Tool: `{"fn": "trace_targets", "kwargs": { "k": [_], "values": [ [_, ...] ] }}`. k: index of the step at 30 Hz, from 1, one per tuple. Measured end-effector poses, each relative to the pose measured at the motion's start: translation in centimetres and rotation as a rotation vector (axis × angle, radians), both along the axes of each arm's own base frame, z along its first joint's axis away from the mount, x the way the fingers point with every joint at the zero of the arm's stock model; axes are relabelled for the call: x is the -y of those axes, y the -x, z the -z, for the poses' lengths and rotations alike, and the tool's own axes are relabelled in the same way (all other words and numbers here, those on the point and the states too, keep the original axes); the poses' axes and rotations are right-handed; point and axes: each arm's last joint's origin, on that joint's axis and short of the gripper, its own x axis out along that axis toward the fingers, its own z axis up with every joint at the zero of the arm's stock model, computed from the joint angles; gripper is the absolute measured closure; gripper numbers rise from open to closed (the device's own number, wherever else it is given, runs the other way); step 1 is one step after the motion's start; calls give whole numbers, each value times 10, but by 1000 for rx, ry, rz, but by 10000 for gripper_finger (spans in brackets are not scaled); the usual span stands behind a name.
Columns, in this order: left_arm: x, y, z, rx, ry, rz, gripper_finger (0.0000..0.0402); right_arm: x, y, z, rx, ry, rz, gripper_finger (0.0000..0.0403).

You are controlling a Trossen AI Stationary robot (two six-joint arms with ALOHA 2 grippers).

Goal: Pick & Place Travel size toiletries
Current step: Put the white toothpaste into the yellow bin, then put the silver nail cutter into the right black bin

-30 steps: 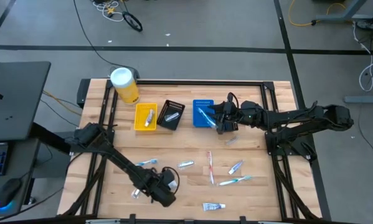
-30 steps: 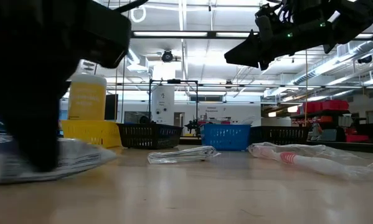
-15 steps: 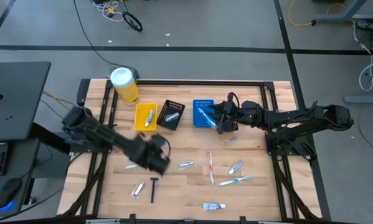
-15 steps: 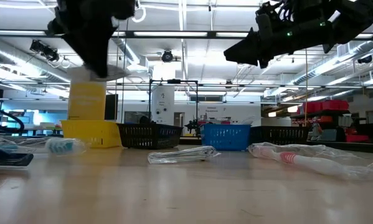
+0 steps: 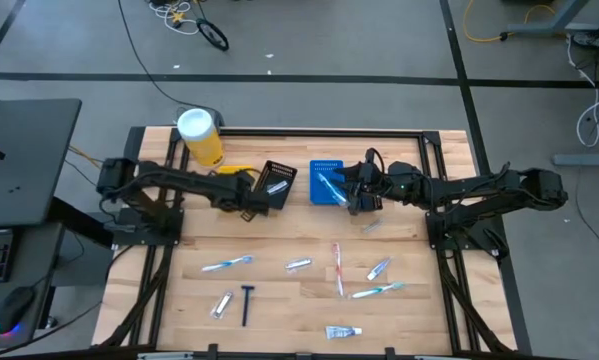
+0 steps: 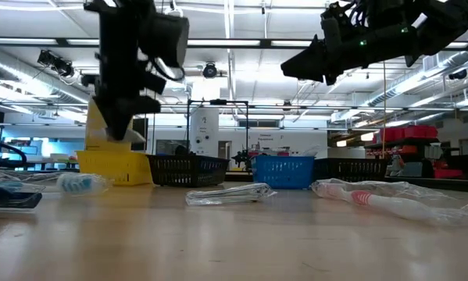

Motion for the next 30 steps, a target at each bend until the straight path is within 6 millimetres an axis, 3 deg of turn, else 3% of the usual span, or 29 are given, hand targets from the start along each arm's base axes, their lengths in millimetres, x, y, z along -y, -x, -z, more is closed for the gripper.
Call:
{"fn": "trace_targets", "kwargs": {
  "k": [8,13,17,24,30],
  "values": [
    [-31,-1,18,47,95,45,317,0,1,5,-47,-12,0,250],
    [-39,3,20,37,130,14,284,-1,0,14,-119,-48,-1,250],
    [-40,2,20,13,131,73,260,-4,-1,22,-173,-81,-101,250],
    [-26,-17,-8,91,104,185,251,-11,-9,34,-211,-118,-187,230],
    [9,-28,-38,231,200,243,250,-11,-13,41,-229,-121,-190,208]
  ]
}}
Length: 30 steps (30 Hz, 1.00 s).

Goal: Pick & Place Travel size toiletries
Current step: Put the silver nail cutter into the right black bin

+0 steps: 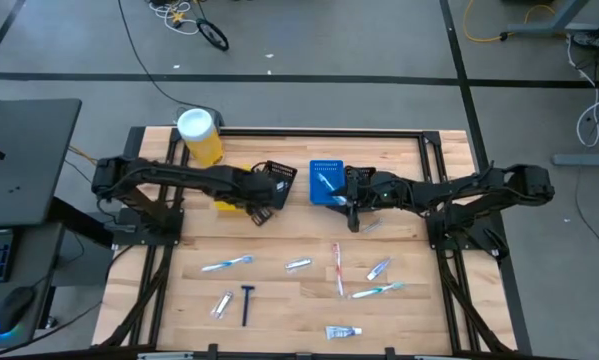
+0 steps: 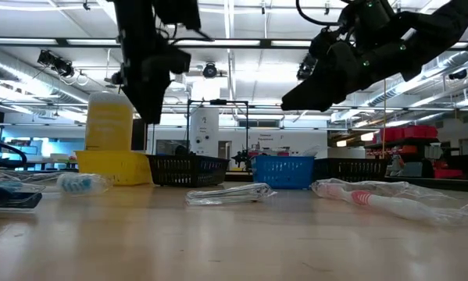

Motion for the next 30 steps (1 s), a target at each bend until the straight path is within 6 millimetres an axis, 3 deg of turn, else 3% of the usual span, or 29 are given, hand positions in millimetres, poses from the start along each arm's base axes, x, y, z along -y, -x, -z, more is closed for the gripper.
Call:
{"fn": "trace_targets", "kwargs": {
  "k": [6,11,17,23,30],
  "values": [
    [60,-2,-4,63,190,63,250,2,-1,-4,44,50,-9,207],
    [110,11,-4,82,279,-9,250,9,-4,-18,175,170,-7,207],
    [162,28,-2,106,385,-35,250,21,-5,-46,496,178,276,207],
    [203,40,9,149,439,-126,250,30,-2,-54,554,267,337,208],
    [235,56,38,25,433,-165,250,42,3,-60,624,286,391,208]
  ]
}}
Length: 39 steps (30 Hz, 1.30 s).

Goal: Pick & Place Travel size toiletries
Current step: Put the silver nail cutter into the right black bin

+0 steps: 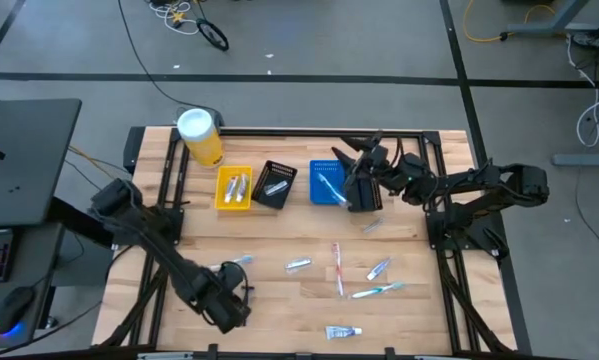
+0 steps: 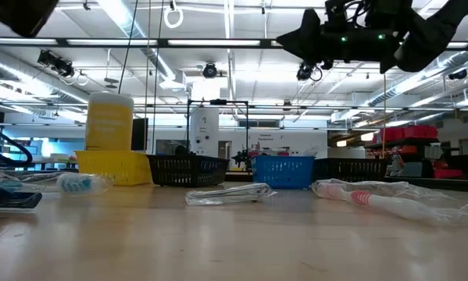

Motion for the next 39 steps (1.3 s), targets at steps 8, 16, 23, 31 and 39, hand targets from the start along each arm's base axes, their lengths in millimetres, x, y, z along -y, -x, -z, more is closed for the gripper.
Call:
{"fn": "trace_targets", "kwargs": {
  "k": [8,16,23,31,39],
  "values": [
    [5,0,16,-60,-30,0,250,8,-1,-9,58,-41,8,208],
    [12,1,24,-48,-48,79,250,13,-1,-13,68,-35,25,208],
    [5,9,44,-50,-42,51,250,13,-1,-13,69,-41,21,208],
    [0,14,62,-17,11,79,252,14,-2,-9,29,-52,19,208],
    [-4,14,65,-11,-37,128,301,14,-4,-5,-11,-76,17,208]
  ]
}}
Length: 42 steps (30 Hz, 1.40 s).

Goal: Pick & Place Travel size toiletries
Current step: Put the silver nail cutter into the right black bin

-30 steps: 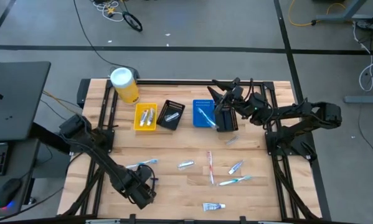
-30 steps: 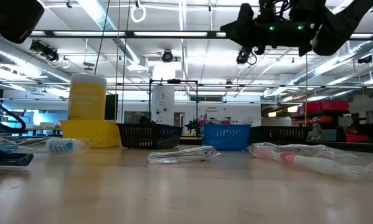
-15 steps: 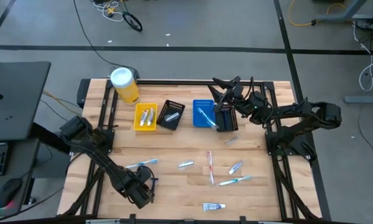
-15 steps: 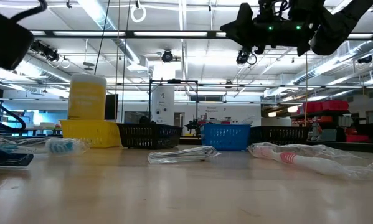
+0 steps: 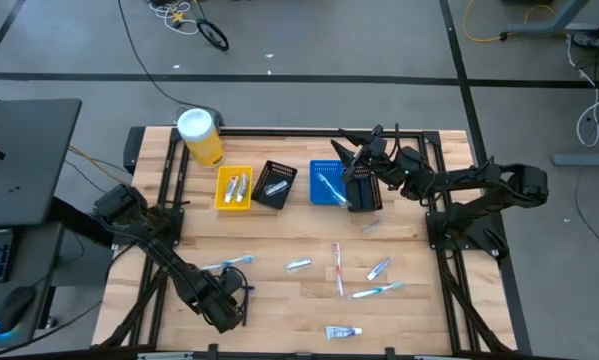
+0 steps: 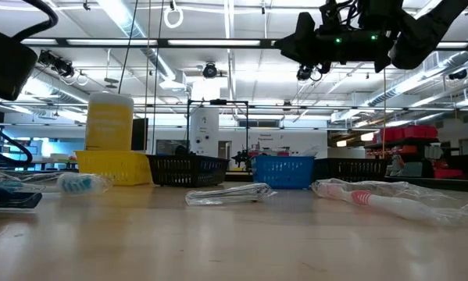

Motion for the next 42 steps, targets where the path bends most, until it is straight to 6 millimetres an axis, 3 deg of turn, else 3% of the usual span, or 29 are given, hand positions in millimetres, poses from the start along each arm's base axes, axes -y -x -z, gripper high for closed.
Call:
{"fn": "trace_targets", "kwargs": {
  "k": [7,11,15,19,26,29,33,37,42],
  "values": [
    [-13,-6,-8,59,-100,15,327,0,0,1,2,-17,-5,208],
    [-31,-10,-39,93,-219,43,317,0,0,1,2,-17,-5,208],
    [-65,-14,-70,109,-365,45,316,0,0,0,7,-15,-5,208],
    [-111,-31,-90,175,-501,55,321,0,0,0,10,-14,-5,208],
    [-200,-77,-95,216,-666,157,318,0,0,1,-3,-18,-5,208],
    [-239,-86,-101,260,-694,129,318,0,-1,3,-25,-25,-5,208],
    [-286,-82,-100,251,-619,88,318,0,-1,7,-60,-34,-5,208],
    [-310,-80,-90,259,-580,92,317,1,-2,11,-105,-43,-4,208],
    [-315,-87,-66,252,-531,145,317,0,-3,19,-188,-61,-53,208]
  ]
}}
